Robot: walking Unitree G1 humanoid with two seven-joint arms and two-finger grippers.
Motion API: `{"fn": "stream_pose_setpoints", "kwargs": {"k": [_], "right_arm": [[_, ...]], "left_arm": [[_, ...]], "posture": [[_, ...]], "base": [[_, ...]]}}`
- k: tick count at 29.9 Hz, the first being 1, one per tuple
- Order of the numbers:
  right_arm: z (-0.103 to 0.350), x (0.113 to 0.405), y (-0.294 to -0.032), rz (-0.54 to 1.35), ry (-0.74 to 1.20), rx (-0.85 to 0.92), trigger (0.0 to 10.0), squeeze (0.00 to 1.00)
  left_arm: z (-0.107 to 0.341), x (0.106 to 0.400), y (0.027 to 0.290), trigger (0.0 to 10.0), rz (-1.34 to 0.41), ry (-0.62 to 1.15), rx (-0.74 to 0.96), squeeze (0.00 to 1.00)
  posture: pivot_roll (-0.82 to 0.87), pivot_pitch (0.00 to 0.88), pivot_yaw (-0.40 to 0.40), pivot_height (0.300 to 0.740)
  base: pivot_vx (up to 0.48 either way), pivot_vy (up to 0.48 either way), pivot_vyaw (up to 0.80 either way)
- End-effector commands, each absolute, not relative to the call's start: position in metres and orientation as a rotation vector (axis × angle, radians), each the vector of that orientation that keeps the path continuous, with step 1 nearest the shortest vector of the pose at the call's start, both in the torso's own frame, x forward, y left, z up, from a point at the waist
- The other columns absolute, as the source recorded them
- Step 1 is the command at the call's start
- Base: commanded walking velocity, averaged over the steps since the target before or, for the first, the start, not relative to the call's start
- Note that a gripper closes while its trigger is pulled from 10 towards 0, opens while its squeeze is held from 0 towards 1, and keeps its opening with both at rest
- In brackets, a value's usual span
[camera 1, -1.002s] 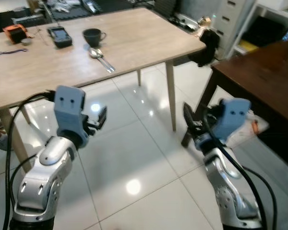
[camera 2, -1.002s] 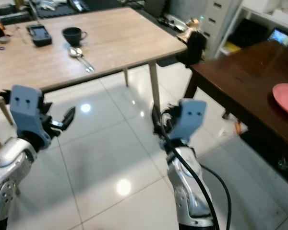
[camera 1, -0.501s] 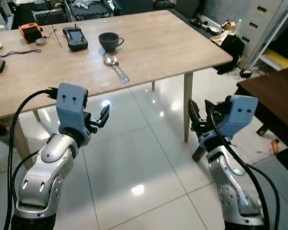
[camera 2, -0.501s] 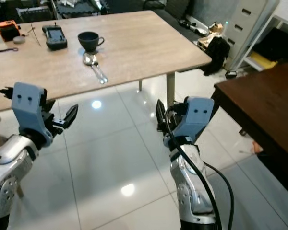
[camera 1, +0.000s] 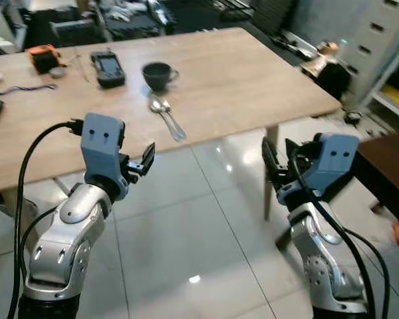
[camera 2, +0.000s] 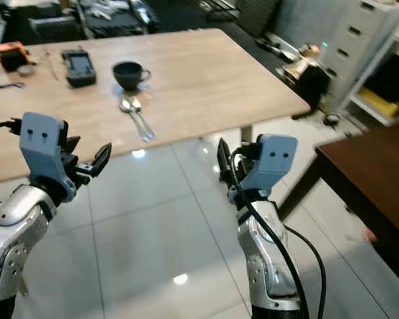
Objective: Setting the table
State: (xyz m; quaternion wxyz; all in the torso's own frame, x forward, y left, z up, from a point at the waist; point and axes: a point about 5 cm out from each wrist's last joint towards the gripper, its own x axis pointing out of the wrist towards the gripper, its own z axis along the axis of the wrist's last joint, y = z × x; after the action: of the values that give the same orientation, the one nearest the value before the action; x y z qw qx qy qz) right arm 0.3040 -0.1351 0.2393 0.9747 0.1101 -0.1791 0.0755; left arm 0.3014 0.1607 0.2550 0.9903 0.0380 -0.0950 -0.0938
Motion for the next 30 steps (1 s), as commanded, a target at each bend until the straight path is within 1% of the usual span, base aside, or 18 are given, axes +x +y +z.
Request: {"fn": "stream_pose_setpoints", "kwargs": {"k": [1,2,14,20,23,25,30], "right_arm": [[0.238,0.304,-0.132,0.164,-0.355,0.218,10.0,0.00],[0.238,0.304,-0.132,0.163,-0.356,0.218,10.0,0.00],[0.238,0.305,-0.133,0.164,-0.361,0.213,10.0,0.00],[0.243,0.309,-0.141,0.137,-0.377,0.182,10.0,0.00],[0.245,0.310,-0.145,0.126,-0.384,0.173,10.0,0.00],[0.246,0.310,-0.148,0.120,-0.389,0.164,10.0,0.00],[0.249,0.311,-0.154,0.121,-0.404,0.101,10.0,0.00]], "left_arm": [[0.250,0.301,0.164,10.0,-0.173,-0.173,0.076,0.00],[0.250,0.301,0.164,10.0,-0.173,-0.173,0.076,0.00],[0.250,0.301,0.163,10.0,-0.177,-0.177,0.077,0.00],[0.249,0.301,0.161,10.0,-0.194,-0.169,0.073,0.00],[0.249,0.301,0.161,10.0,-0.198,-0.168,0.071,0.00],[0.249,0.301,0.160,10.0,-0.201,-0.168,0.062,0.00],[0.246,0.294,0.157,10.0,-0.291,-0.173,0.047,0.00]], "posture": [[0.09,0.169,0.045,0.740],[0.09,0.169,0.045,0.740],[0.09,0.162,0.044,0.740],[0.09,0.166,0.042,0.740],[0.09,0.167,0.042,0.740],[0.09,0.167,0.042,0.740],[0.09,0.174,0.044,0.740]], "base": [[0.390,0.000,0.80],[0.390,0.000,0.80],[0.374,0.000,0.00],[0.300,0.000,0.00],[0.249,0.000,0.00],[0.000,0.000,0.00],[0.000,0.000,0.00]]}}
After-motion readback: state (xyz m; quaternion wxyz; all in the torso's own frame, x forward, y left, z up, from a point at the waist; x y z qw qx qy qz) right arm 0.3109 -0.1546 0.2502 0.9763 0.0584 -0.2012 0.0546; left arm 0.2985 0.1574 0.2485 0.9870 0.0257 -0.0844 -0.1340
